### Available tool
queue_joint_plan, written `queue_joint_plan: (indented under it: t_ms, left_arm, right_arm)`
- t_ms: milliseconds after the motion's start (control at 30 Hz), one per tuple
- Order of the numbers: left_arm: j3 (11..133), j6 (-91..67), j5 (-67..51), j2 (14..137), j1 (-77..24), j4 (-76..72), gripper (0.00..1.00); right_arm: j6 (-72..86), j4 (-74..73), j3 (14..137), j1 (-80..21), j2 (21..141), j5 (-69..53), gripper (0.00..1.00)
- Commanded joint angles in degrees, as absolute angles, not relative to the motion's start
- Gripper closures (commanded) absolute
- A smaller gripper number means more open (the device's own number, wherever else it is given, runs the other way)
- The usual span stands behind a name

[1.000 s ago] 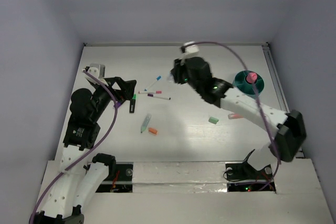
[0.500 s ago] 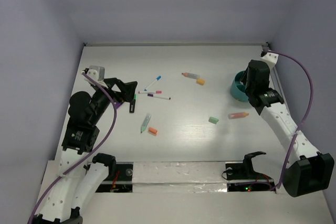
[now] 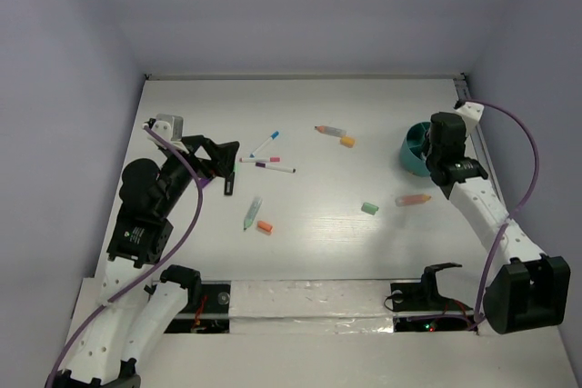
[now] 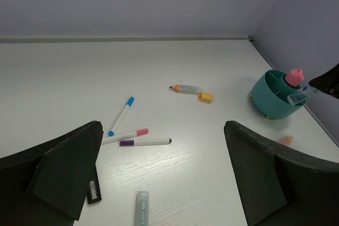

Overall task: Sort the stationery into containers
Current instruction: Place the stationery in the storage box.

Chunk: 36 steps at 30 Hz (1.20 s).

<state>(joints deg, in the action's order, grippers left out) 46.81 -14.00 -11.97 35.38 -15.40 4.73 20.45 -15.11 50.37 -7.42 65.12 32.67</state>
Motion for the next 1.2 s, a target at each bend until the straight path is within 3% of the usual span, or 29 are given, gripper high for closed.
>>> queue_joint_plan:
  t_ms: [0,267,400,533,567,633,733,933,1067,1100,1133,1167]
  left_arm:
    - [47.11,-13.89,-11.51,34.89,-15.64,3.78,0.01]
    - [47.02,-13.97,-11.51,35.07,-15.64,3.69,0.01]
    - [46.93,-13.89,-11.51,35.33,-15.64,3.6,0.01]
    - [46.93,-13.89,-11.16,35.33,-15.64,3.6,0.01]
    - [46.93,-13.89,-11.08,35.33,-15.64,3.6,0.01]
    - [46.93,-13.89,-11.07,35.51,-15.64,3.6,0.01]
    - [46.85,-13.89,-10.99,35.68,-15.64,3.6,0.01]
    - [46.85,-13.8,-10.72,35.95,-15.64,3.69,0.01]
    - [46.85,-13.8,-10.98,36.73,-15.64,3.6,0.01]
    - [46.76,-13.8,-11.16,36.91,-15.64,3.52,0.01]
    - [46.76,-13.8,-11.6,37.18,-15.64,3.43,0.01]
    - [46.76,-13.89,-12.3,37.35,-15.64,3.43,0.01]
  right_arm:
    - [20.92,-11.25,50.71,-6.77,65.65,33.84,1.0]
    - [20.3,-10.28,49.75,-6.77,67.76,34.72,1.0]
    - [20.57,-10.2,49.39,-6.77,68.12,34.11,0.93]
    - [20.22,-10.55,50.1,-6.77,67.41,33.22,0.67]
    - [20.21,-10.89,50.36,-6.77,67.15,33.14,0.53]
    - [20.04,-11.16,50.97,-6.77,66.1,32.52,0.36]
    - [18.99,-11.69,51.68,-6.77,64.34,29.63,0.27]
    - [16.88,-14.41,55.37,-6.77,64.69,17.95,0.28]
    - [18.19,-14.68,55.64,-8.25,65.82,1.54,0.5]
    - [18.19,-14.5,55.11,-9.22,66.09,0.45,0.64]
    - [18.28,-14.24,54.67,-10.27,66.53,-1.47,0.64]
    - [18.19,-14.15,54.49,-11.5,67.06,-2.1,0.73]
